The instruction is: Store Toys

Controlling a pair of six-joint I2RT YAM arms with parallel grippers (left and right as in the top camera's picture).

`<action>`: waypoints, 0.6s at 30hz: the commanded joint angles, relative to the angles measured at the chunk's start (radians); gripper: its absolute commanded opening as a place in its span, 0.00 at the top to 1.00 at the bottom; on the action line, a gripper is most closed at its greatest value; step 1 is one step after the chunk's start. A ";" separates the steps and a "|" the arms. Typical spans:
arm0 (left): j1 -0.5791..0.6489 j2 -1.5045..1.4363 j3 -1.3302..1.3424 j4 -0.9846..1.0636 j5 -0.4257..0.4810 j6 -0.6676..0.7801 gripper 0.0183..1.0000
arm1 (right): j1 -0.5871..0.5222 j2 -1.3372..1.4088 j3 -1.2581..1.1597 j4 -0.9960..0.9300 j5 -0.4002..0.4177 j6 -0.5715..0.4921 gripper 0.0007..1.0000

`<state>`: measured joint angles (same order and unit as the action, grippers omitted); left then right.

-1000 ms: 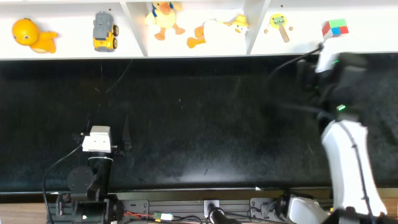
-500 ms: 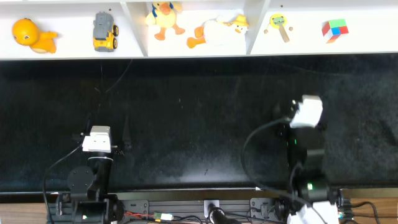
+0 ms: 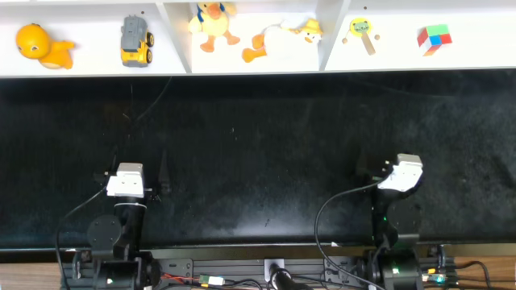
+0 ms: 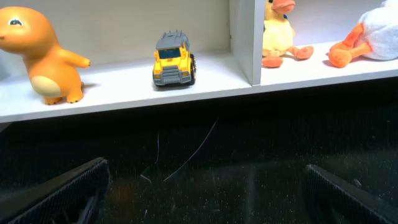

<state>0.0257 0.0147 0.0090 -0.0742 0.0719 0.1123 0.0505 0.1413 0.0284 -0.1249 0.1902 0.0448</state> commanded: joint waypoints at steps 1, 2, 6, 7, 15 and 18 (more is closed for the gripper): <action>-0.003 -0.013 -0.001 -0.003 0.013 0.015 0.00 | -0.011 -0.086 -0.011 0.034 -0.026 0.008 0.00; -0.003 -0.013 -0.001 -0.003 0.013 0.014 0.00 | -0.011 -0.117 -0.011 0.035 -0.026 0.008 0.00; -0.003 -0.013 -0.001 -0.003 0.013 0.014 0.00 | -0.012 -0.139 -0.024 0.067 -0.037 0.008 0.00; -0.003 -0.013 -0.001 -0.003 0.013 0.014 0.00 | -0.012 -0.139 -0.024 0.063 -0.042 0.008 0.00; -0.003 -0.013 -0.001 -0.003 0.013 0.014 0.00 | -0.012 -0.139 -0.024 0.063 -0.042 0.008 0.00; -0.003 -0.013 -0.001 -0.003 0.014 0.015 0.00 | -0.012 -0.138 -0.024 0.063 -0.041 0.008 0.00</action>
<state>0.0257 0.0147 0.0090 -0.0742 0.0719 0.1123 0.0406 0.0113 0.0181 -0.0681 0.1570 0.0486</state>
